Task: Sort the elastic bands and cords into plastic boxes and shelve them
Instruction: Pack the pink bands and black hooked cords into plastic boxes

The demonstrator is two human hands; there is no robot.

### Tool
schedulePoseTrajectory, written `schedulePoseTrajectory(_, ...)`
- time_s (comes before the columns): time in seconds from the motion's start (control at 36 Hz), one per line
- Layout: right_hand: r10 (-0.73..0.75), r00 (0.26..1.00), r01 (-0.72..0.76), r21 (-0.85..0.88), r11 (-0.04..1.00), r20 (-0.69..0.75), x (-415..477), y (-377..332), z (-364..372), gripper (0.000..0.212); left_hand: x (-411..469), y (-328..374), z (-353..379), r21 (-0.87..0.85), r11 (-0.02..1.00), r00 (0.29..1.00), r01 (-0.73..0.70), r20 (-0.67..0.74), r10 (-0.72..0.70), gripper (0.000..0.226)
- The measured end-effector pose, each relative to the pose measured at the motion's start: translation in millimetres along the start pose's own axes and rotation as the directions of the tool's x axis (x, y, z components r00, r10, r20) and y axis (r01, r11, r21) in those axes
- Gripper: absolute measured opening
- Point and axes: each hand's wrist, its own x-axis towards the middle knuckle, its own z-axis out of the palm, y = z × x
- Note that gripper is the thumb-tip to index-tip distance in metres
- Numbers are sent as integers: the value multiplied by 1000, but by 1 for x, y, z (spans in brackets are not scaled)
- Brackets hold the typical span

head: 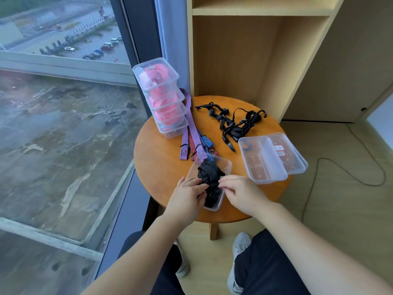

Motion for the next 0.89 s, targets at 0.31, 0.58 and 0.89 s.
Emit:
schedulePoseTrajectory(0.31,135,886,-116,69,991,-443,-37,62,-70,19,23,58,2,-72,992,988,-104,-125,95,16)
schedulePoseTrajectory(0.58,685,587,-591,349,727,-432,-45,174,-110,25,60,104,38,-57,997,998,-57,-19,55,31)
schedulePoseTrajectory(0.89,828,521,-683,478,551,-210,-14,235,-104,35,102,124,60,-85,995,999,-46,7,47,31)
